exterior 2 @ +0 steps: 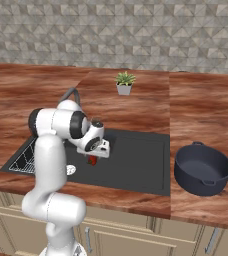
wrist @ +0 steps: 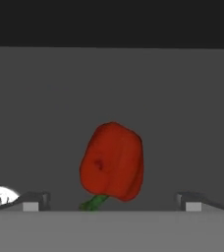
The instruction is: Dump the bell pepper from the pot into the sink. Then turn on the water and wash the bell pepper. Then turn off the water and put the bell pepper back in the pot.
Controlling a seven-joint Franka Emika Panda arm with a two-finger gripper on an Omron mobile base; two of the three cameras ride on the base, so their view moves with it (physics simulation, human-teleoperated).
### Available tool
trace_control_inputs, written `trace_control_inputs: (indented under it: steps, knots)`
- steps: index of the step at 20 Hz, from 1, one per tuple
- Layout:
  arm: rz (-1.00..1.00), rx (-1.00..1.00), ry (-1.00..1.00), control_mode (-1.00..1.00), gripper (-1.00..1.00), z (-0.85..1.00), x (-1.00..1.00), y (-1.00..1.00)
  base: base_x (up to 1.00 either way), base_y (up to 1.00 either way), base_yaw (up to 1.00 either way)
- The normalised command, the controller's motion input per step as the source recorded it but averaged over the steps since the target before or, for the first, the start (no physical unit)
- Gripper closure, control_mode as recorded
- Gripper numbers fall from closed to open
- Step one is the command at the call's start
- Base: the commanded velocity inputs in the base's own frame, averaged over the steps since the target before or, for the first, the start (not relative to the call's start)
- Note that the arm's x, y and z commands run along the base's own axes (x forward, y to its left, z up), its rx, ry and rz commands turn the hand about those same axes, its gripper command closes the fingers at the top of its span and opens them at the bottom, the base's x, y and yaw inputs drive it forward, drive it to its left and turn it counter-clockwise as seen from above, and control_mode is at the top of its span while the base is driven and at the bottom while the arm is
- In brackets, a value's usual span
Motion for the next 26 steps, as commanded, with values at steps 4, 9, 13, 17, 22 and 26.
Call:
trace_control_inputs:
  steps: [4,9,13,17,22,26]
  knots:
    - [0.00,0.00,0.00,-1.00,-1.00,-0.19,0.09,0.00,0.00,0.00,0.00]
    - [0.00,-0.01,0.00,-1.00,-1.00,-0.19,0.10,0.02,0.00,0.00,0.00]
    - [0.00,0.00,0.00,-1.00,-1.00,-0.16,0.04,0.06,0.00,0.00,0.00]
    - [0.00,0.00,0.00,-1.00,-1.00,-0.12,0.03,0.06,0.00,0.00,0.00]
    - [0.00,0.00,0.00,-1.00,1.00,-0.18,0.02,0.01,0.00,0.00,0.00]
    - [0.00,0.00,0.00,-1.00,1.00,-0.21,-0.03,0.00,0.00,0.00,0.00]
